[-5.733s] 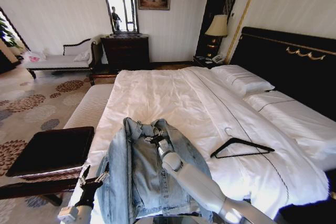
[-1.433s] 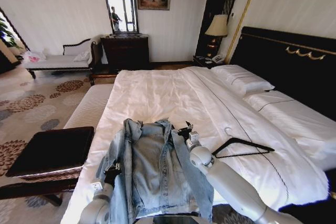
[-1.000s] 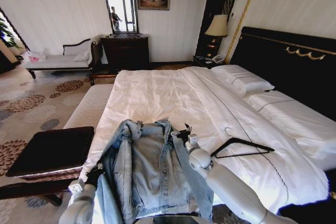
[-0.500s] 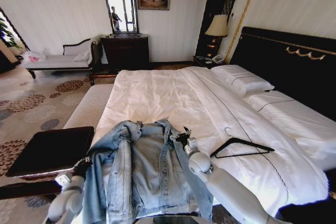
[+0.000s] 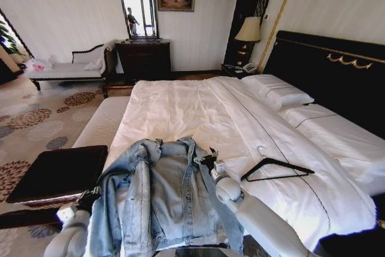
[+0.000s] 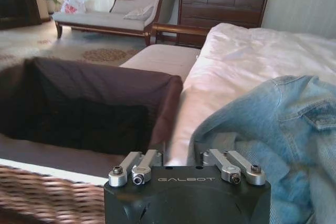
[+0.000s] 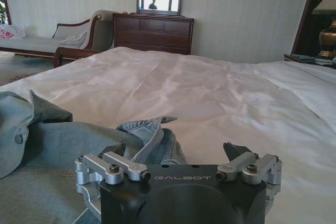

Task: Pick up the clothes from the bed and hang them on the clothes hanger.

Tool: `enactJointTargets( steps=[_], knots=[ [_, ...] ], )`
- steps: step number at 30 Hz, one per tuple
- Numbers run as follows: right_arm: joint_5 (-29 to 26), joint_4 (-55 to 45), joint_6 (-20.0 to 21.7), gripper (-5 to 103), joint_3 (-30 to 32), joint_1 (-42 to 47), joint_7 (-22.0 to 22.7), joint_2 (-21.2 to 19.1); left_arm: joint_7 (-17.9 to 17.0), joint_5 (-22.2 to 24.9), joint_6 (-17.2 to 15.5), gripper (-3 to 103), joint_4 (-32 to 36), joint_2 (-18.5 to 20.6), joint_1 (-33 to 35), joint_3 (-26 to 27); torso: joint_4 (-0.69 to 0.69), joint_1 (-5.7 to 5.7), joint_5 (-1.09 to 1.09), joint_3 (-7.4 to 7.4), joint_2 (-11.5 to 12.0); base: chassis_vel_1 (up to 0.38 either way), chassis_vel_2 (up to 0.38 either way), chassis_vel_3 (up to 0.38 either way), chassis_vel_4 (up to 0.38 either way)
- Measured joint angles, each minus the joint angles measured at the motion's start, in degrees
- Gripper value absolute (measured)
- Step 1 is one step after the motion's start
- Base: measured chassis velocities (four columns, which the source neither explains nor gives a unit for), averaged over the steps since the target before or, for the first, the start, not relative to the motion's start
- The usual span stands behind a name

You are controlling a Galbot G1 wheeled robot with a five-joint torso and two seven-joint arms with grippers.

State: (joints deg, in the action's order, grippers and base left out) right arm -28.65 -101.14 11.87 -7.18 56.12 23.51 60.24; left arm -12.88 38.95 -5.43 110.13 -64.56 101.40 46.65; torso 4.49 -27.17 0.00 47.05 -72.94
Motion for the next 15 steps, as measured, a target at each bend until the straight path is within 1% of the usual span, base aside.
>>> enactJointTargets(
  steps=[1,3,4,5,6,7,8,9,11,12,13,14,15],
  knots=[
    [0.03,0.12,0.00,100,-0.02,0.02,-0.04,0.09,0.16,-0.58,0.45,40,0.33,-0.10,0.81,0.35,-0.01,0.00,0.01,0.00,0.00,0.000,0.000,0.000,0.000],
    [0.27,0.71,-0.04,100,-0.07,0.04,-0.39,0.51,0.48,-2.37,2.44,50,1.89,-0.56,3.77,1.49,0.00,0.00,-0.01,0.00,0.00,0.000,0.000,0.000,0.000],
    [0.27,0.71,-0.04,100,-0.07,0.04,-0.39,0.51,0.48,-2.37,2.44,50,1.89,-0.56,3.77,1.49,0.00,0.00,-0.01,0.00,0.00,0.000,0.000,0.000,0.000],
    [0.36,0.95,-0.09,100,-0.19,-0.01,-0.52,0.73,0.33,-2.85,3.13,56,3.35,-0.87,4.71,1.96,0.00,0.00,-0.01,0.00,0.00,0.000,0.000,0.000,0.000],
    [0.38,1.02,-0.11,100,-0.27,-0.04,-0.55,0.84,0.28,-3.02,3.26,56,4.09,-0.96,5.00,2.08,0.00,0.00,-0.01,0.00,0.00,0.000,0.000,0.000,0.000],
    [0.40,1.11,-0.13,100,-0.51,-0.17,-0.56,1.11,-0.15,-3.66,3.28,61,6.42,-1.05,5.42,2.23,0.00,0.00,-0.01,0.00,0.00,0.000,0.000,0.000,0.000],
    [0.40,1.11,-0.13,100,-0.51,-0.17,-0.56,1.11,-0.15,-3.66,3.28,61,6.42,-1.05,5.42,2.23,0.00,0.00,-0.01,0.00,0.00,0.000,0.000,0.000,0.000],
    [0.42,1.13,-0.13,100,-0.73,-0.24,-0.56,1.29,-0.64,-4.17,2.73,67,8.72,-0.89,5.28,2.08,0.00,0.00,0.00,0.00,0.00,0.000,0.000,0.000,0.000],
    [0.43,1.01,-0.08,100,-0.93,-0.23,-0.55,1.54,-2.49,-5.20,0.43,77,12.75,0.45,2.95,0.21,0.00,0.00,0.01,0.00,0.00,0.000,0.000,0.000,0.000],
    [0.43,1.01,-0.08,100,-0.93,-0.23,-0.55,1.54,-2.49,-5.20,0.43,77,12.75,0.45,2.95,0.21,0.00,0.00,0.01,0.00,0.00,0.000,0.000,0.000,0.000],
    [0.43,0.92,-0.05,100,-0.95,-0.20,-0.55,1.56,-3.07,-5.78,-0.18,83,13.74,1.31,1.32,-0.97,0.01,0.00,0.01,0.00,0.00,0.000,0.000,0.000,0.000],
    [0.43,0.85,-0.03,100,-1.07,-0.19,-0.53,1.43,-4.39,-5.96,-1.65,88,14.51,3.48,-2.16,-3.93,0.04,0.00,0.00,0.00,0.00,0.000,0.000,0.000,0.000],
    [0.33,0.94,-0.03,100,-1.44,-0.41,-0.50,1.20,-5.37,-5.40,-2.56,88,14.45,5.16,-4.46,-6.27,0.05,0.00,-0.01,0.00,0.00,0.000,0.000,0.000,0.000]
  ],
)
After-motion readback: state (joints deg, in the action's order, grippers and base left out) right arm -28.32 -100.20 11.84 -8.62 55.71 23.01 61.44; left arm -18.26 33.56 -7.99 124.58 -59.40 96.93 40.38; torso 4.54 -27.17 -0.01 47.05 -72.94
